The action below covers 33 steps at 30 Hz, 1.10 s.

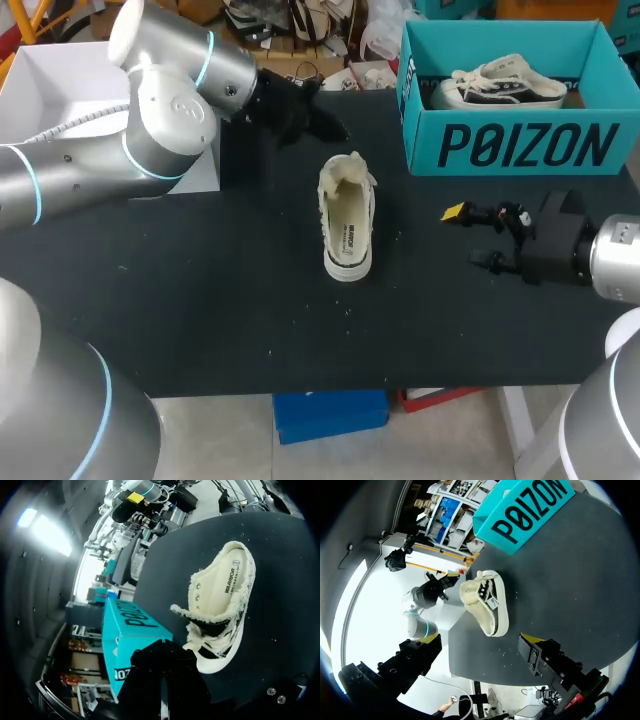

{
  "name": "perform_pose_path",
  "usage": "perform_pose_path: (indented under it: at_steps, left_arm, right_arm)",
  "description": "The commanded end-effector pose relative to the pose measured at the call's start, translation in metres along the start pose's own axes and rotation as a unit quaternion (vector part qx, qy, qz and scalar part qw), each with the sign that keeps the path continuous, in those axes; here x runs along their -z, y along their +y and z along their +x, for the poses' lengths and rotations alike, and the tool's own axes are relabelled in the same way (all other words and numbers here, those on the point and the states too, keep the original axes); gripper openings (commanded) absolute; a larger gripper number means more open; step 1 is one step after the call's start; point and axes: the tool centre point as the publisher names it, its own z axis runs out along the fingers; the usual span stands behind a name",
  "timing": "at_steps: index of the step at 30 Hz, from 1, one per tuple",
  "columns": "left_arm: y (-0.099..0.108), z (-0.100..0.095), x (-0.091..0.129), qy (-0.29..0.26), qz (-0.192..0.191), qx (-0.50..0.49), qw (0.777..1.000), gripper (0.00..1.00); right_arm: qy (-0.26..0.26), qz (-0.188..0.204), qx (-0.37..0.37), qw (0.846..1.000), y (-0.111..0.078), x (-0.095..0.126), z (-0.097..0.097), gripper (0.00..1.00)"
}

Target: Take the shoe out of the shoebox, open the shoe tongue, remove and reinsert the insole, then place the shoe into the shoebox

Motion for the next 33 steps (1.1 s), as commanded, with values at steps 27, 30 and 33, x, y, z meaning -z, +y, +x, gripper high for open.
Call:
perform_pose_path:
  at_steps: [27,30,33]
  left_arm:
    - [-0.04,0.072,-0.033,0.163,0.074,-0.029,0.983,0.0]
    - [-0.043,0.074,-0.035,0.166,0.078,-0.029,0.983,0.0]
    - [-0.041,0.072,-0.038,0.167,0.082,-0.032,0.982,0.0]
  right_arm:
    - [-0.001,0.0,0.0,1.0,0.0,-0.001,0.001,1.0]
    - [-0.001,0.0,0.0,1.0,0.0,-0.001,0.001,1.0]
    - [-0.001,0.0,0.0,1.0,0.0,-0.001,0.001,1.0]
